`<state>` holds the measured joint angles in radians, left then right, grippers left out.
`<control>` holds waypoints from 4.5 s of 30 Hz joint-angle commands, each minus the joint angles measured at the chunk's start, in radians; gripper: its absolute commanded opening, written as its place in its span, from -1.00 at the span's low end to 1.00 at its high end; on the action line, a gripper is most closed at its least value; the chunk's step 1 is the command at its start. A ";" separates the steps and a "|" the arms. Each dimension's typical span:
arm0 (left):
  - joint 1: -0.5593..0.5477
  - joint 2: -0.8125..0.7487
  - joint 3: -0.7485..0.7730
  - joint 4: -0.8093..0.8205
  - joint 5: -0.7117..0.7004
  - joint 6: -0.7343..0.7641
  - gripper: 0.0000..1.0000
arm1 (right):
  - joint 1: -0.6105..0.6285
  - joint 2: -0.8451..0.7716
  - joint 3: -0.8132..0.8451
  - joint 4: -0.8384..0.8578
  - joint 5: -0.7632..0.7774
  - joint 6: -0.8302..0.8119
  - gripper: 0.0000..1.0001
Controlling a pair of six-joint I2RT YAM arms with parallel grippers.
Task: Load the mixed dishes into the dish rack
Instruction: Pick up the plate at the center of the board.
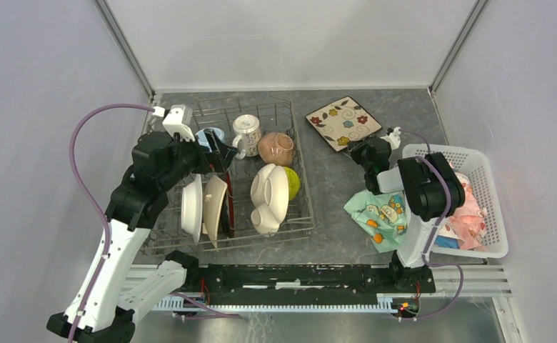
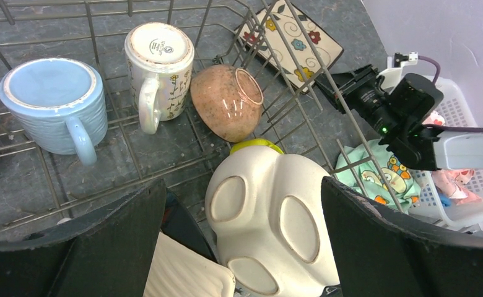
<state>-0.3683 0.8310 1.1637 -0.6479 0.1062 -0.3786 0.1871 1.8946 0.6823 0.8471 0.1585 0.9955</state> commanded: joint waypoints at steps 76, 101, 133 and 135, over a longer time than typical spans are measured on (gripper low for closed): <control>-0.877 1.159 0.197 0.977 -0.327 1.169 0.49 | -0.357 -0.458 -0.198 -0.127 -0.639 -0.059 -1.00; -0.898 1.002 0.493 0.655 -0.381 0.823 0.33 | -0.354 -0.511 -0.192 -0.125 -0.683 -0.055 -1.00; -0.892 0.435 -0.051 0.710 -0.575 0.631 0.30 | -0.311 -0.689 -0.195 -0.439 -0.792 -0.425 -1.00; -0.865 0.418 -0.042 0.625 -0.650 0.569 0.30 | -0.300 -0.644 -0.160 -0.445 -0.808 -0.437 -1.00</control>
<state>-1.2625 1.3102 1.1168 0.0696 -0.3893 0.3183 -0.1402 1.1988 0.4141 0.2703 -0.5110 0.6140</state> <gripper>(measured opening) 0.651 0.089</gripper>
